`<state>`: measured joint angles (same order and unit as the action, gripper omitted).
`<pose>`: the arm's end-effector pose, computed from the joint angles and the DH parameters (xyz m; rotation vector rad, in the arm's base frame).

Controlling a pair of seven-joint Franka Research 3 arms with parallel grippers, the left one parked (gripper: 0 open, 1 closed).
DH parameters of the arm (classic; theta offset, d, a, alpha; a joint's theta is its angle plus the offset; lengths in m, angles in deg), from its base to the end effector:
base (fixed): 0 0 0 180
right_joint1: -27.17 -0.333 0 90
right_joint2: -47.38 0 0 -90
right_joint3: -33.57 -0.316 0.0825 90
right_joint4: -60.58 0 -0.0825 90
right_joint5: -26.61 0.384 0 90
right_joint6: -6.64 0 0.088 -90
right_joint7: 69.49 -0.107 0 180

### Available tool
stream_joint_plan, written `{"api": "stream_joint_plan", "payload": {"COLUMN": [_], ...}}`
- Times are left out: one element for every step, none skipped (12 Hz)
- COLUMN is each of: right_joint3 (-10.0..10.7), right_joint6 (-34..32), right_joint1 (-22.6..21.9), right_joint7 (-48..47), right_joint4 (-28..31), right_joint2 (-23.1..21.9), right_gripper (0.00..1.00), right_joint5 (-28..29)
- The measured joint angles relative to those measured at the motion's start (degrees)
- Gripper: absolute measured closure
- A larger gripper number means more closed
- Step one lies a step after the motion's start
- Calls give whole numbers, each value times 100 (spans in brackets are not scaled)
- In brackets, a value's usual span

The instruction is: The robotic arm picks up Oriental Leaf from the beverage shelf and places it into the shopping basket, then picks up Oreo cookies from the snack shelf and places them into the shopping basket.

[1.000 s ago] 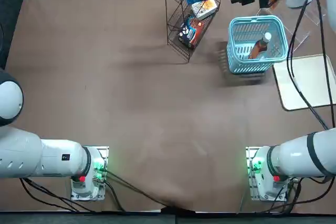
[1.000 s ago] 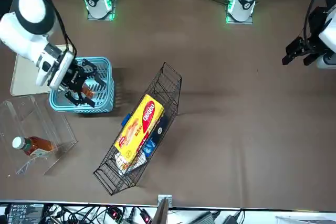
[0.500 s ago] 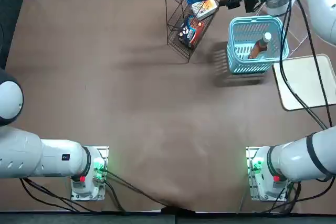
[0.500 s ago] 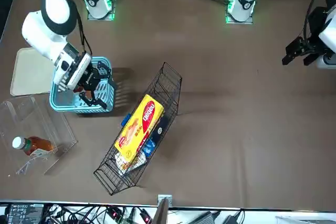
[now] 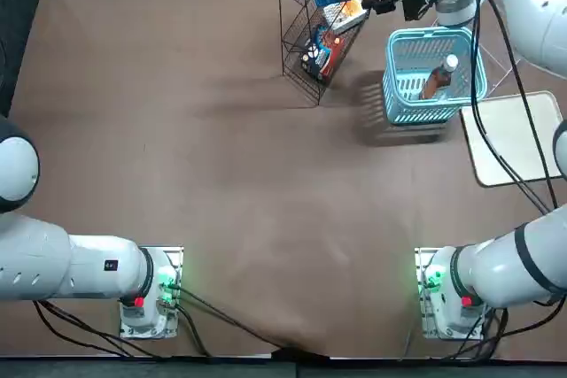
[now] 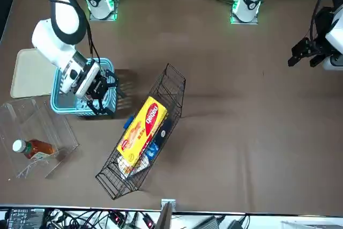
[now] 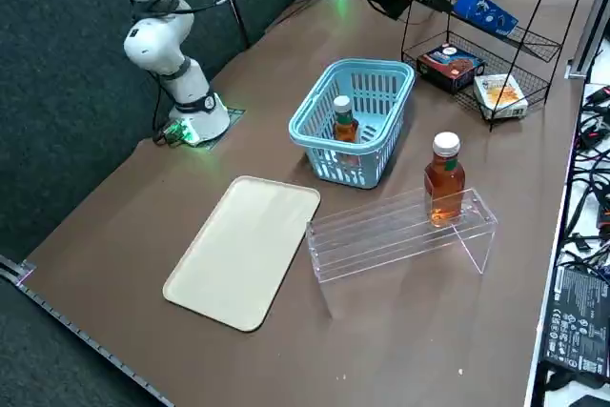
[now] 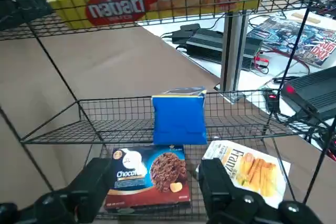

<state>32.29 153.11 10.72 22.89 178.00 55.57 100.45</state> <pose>0.5770 0.1697 0.4005 -2.1963 -1.0810 -1.0049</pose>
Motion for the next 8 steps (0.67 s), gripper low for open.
{"api": "stream_joint_plan", "payload": {"right_joint3": [0,0,0,1,0,0,0,0], "right_joint6": [17,32,45,51,51,53,64,95], "right_joint1": [-12,-21,-26,-33,-50,-84,-124,-162], "right_joint7": [6,15,21,23,30,34,37,40], "right_joint4": [-95,-179,-259,-337,-410,-469,-521,-557], "right_joint2": [98,181,243,290,334,375,417,454], "right_gripper": [0,0,0,0,0,0,0,0], "right_joint5": [3,9,12,20,41,75,120,152]}}
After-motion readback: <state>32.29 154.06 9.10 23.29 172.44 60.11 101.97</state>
